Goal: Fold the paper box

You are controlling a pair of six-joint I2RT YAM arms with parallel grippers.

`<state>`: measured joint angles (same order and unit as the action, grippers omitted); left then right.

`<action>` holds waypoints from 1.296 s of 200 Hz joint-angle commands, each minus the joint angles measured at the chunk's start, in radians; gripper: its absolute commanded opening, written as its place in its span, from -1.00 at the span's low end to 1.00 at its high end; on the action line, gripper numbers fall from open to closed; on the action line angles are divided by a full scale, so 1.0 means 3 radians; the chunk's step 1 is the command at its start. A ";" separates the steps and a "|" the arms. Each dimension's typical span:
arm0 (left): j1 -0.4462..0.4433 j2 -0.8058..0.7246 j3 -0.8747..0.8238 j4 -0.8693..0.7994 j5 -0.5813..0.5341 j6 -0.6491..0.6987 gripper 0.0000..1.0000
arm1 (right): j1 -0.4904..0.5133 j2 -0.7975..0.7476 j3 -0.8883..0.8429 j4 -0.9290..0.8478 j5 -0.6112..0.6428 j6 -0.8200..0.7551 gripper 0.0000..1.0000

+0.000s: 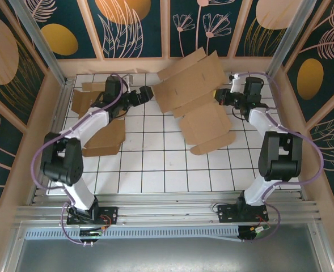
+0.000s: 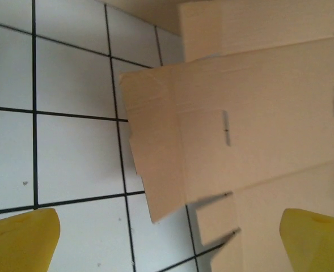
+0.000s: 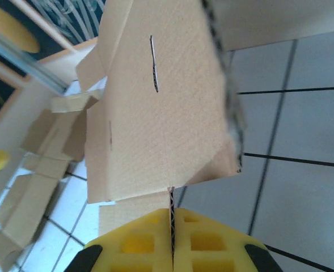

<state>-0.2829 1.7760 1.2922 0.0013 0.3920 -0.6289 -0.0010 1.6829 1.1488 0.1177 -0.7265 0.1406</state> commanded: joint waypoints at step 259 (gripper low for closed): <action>0.0156 0.2373 0.0846 0.4583 0.1905 -0.2038 0.98 | 0.0214 -0.0087 -0.0199 0.2423 -0.1204 0.2329 -1.00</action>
<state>-0.2249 2.5053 1.5093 1.2572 0.9642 -1.2476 0.0475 1.6493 1.0878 0.6945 -1.0473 0.7490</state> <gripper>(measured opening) 0.988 0.057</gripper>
